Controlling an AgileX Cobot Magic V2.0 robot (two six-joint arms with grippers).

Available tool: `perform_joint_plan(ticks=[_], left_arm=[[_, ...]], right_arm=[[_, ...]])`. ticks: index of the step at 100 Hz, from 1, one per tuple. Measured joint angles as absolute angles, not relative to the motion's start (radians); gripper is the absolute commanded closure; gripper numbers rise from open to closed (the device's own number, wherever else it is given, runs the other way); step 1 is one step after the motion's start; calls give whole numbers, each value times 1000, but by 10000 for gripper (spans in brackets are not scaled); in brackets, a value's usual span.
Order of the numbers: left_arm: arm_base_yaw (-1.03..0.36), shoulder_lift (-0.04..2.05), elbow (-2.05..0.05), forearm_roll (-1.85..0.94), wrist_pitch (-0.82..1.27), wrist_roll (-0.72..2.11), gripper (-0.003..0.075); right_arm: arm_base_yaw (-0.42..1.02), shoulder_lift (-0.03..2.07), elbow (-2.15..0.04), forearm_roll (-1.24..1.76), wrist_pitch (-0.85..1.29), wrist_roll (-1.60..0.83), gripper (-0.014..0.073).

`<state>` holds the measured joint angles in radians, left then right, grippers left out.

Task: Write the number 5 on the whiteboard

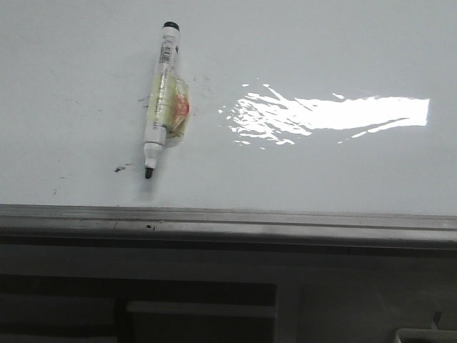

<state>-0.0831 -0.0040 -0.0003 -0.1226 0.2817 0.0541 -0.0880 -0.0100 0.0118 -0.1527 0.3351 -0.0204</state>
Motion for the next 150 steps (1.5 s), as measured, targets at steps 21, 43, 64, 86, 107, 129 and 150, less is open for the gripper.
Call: perform_joint_plan(ticks=[21, 43, 64, 86, 107, 129, 150], left_arm=[[-83, -4, 0, -123, 282, 54, 741], [-83, -4, 0, -123, 282, 54, 741], [-83, -4, 0, -123, 282, 54, 741], [-83, -4, 0, -123, 282, 54, 741], [-83, -4, 0, -417, 171, 54, 741], [-83, -4, 0, -706, 88, 53, 741], [-83, -4, 0, -866, 79, 52, 741]], right_arm=[[-88, -10, 12, -153, 335, -20, 657], [-88, -10, 12, -153, 335, -20, 657], [-88, -10, 12, -153, 335, -20, 657], [-88, -10, 12, -153, 335, -20, 657], [-88, -10, 12, -211, 259, -20, 657], [-88, -10, 12, -174, -77, 13, 657], [-88, -10, 12, 95, -97, 87, 657]])
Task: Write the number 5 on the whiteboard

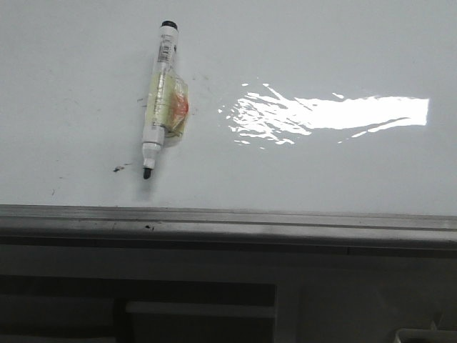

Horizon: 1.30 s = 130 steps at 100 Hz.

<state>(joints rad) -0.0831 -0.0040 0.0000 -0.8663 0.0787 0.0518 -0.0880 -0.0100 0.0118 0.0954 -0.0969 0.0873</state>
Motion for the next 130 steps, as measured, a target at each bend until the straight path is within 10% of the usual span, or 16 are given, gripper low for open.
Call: perform_joint_plan(ticks=[41, 65, 130], left_arm=[[-83, 239, -331, -421, 284, 101, 692], [-123, 538, -503, -428, 489, 241, 328], [-753, 1038, -559, -676, 89, 328, 335]], right_arm=[[-26, 89, -260, 72, 225, 70, 643], [112, 261, -381, 49, 345, -42, 228], [260, 447, -473, 49, 393, -54, 143]])
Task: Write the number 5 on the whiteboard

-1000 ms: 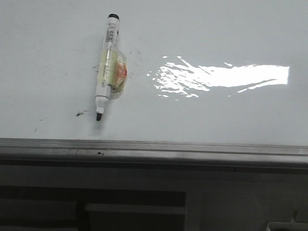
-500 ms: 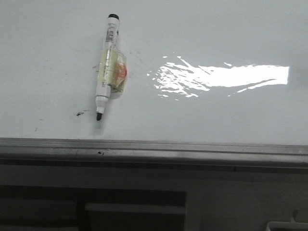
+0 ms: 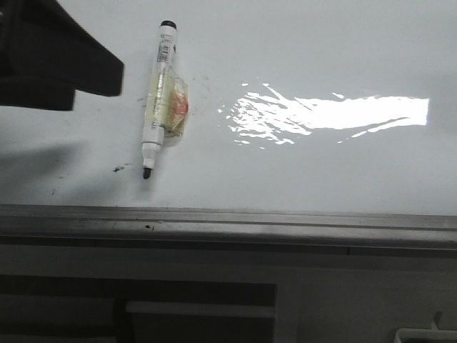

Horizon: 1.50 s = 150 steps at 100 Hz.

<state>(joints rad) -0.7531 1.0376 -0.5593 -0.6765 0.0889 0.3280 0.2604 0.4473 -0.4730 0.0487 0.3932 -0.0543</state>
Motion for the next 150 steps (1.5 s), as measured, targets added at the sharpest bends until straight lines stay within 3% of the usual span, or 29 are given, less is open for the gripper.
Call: perform_joint_plan(ticks=[22, 30, 37, 56, 76, 89, 116, 150], left_arm=[[-803, 1197, -625, -686, 44, 328, 338], [-803, 1239, -647, -686, 34, 328, 372], [-803, 1270, -656, -688, 29, 328, 444], [-803, 1303, -660, -688, 27, 328, 739], [-803, 1296, -668, -669, 54, 328, 740], [-830, 1240, -674, -481, 122, 332, 740], [-988, 1112, -674, -53, 320, 549, 740], [-1030, 1103, -674, 21, 312, 646, 740]], right_arm=[[260, 447, -473, 51, 394, -54, 143], [260, 447, -473, 57, 394, -54, 143], [260, 447, -473, 64, 394, -54, 143], [260, 447, -473, 83, 395, -54, 143], [279, 447, -485, 97, 425, -56, 143], [340, 447, -518, 150, 477, -164, 143], [605, 524, -560, 317, 516, -399, 143], [915, 722, -577, 326, 355, -463, 143]])
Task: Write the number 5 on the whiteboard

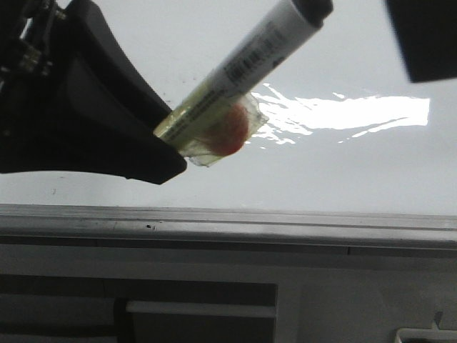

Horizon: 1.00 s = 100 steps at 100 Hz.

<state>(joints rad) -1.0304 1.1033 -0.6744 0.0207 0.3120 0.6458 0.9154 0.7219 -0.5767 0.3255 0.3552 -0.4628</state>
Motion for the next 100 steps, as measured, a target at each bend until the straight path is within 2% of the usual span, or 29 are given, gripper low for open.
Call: perform_joint_plan(ticks=[25, 85, 92, 100], left_arm=[[-1030, 1103, -674, 41, 310, 649, 740], [-1030, 1102, -674, 45, 281, 649, 740], [-1030, 1102, -674, 45, 281, 649, 740], [-1030, 1102, -674, 45, 279, 649, 740]], right_arm=[[946, 833, -587, 327, 207, -464, 143], [946, 1044, -656, 327, 168, -464, 147], [946, 1055, -658, 327, 164, -464, 189], [946, 1060, -658, 327, 162, -464, 298]])
